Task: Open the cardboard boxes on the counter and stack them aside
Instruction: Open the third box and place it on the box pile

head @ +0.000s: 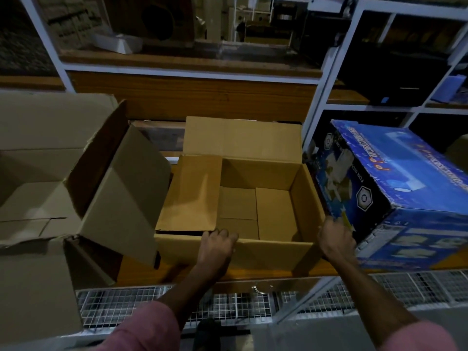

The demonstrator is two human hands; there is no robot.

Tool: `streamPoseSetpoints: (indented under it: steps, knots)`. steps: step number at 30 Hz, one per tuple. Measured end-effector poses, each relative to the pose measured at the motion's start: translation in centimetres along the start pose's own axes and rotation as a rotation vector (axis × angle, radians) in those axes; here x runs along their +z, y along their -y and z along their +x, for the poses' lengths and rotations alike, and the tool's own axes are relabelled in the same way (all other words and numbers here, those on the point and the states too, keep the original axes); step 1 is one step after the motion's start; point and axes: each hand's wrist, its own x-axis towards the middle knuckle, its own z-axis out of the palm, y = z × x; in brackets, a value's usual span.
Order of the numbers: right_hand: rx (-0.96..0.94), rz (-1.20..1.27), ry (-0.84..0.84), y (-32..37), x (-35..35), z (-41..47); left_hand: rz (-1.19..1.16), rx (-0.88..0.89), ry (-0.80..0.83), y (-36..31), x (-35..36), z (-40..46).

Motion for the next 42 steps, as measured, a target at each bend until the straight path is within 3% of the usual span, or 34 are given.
streamPoseSetpoints:
  steps: [5,8,12,14,18,23,27,34,42]
  knots:
    - [-0.118,-0.081,-0.032,2.2,-0.3,-1.4,0.007,0.028,0.069,0.1,-0.5,0.4]
    - [-0.29,-0.043,-0.014,4.5,0.2,-2.7,-0.003,0.04,0.1,0.2,-0.7,0.4]
    - [-0.468,0.227,0.273,9.0,0.5,-4.9,0.009,0.054,0.154,0.7,-1.1,0.5]
    - [-0.515,0.24,0.34,10.6,0.5,-5.5,0.087,0.087,0.151,1.3,-1.4,0.4]
    - [-0.486,0.228,0.29,11.3,0.8,-5.8,0.284,0.145,0.063,3.5,-2.8,0.2]
    - [-0.499,0.2,0.212,10.6,1.2,-5.9,0.338,0.017,-0.003,6.8,-5.0,0.1]
    - [-0.621,0.128,0.281,9.6,1.4,-6.1,0.44,-0.072,0.001,9.0,-5.8,-0.2]
    - [-0.683,0.107,0.259,9.1,1.2,-6.1,0.256,-0.241,0.04,10.0,-4.1,-0.6]
    - [-0.708,0.097,0.186,8.3,1.7,-5.9,0.209,-0.28,0.055,9.1,-3.9,-1.5]
